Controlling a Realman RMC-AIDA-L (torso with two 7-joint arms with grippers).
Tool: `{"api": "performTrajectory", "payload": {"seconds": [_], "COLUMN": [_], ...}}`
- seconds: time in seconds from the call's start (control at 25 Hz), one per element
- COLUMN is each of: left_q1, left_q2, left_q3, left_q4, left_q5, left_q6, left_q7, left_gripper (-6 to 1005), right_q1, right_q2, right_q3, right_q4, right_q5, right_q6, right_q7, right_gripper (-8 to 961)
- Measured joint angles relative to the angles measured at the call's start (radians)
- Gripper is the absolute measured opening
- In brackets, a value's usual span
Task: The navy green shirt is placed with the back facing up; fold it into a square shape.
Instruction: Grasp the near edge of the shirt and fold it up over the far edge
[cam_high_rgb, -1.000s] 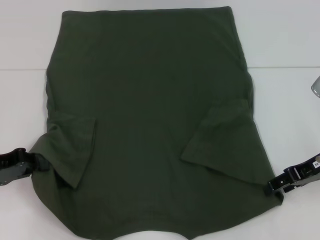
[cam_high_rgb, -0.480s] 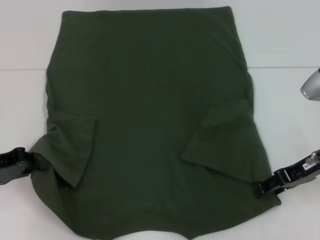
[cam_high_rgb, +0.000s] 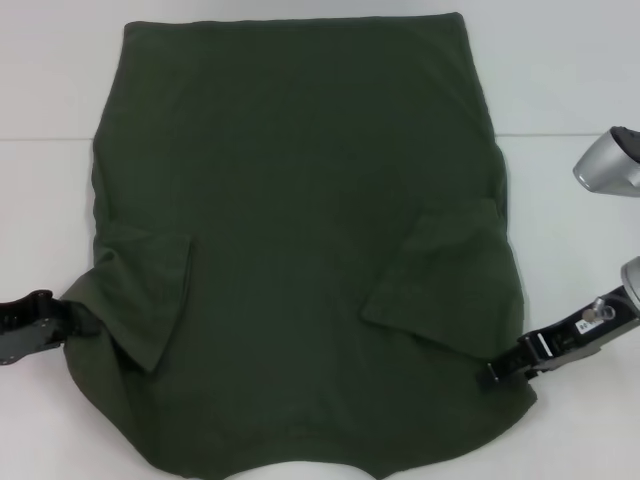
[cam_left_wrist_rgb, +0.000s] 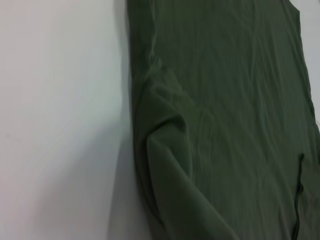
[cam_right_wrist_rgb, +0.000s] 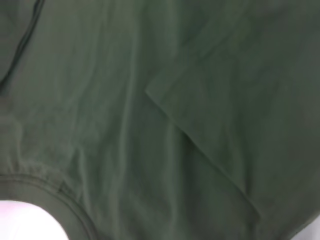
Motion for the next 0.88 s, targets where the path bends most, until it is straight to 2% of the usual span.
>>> {"api": "performTrajectory", "payload": {"seconds": [0.72, 0.88], "left_q1": [-0.005, -0.005], "left_q2": [0.004, 0.004], "left_q3": [-0.011, -0.011], "left_q4": [0.0, 0.0], "left_q5": [-0.002, -0.002], "left_q6": [-0.002, -0.002], "left_q7": [-0.002, -0.002], "left_gripper": [21, 21], "right_q1": [0.011, 0.012], "right_q2": [-0.005, -0.006], "right_q3": [0.0, -0.004], "right_q4": [-0.001, -0.001], "right_q5": [0.007, 0.005], "right_q6": [-0.004, -0.002], "right_q7": [0.019, 0.027], "right_gripper": [560, 374]}}
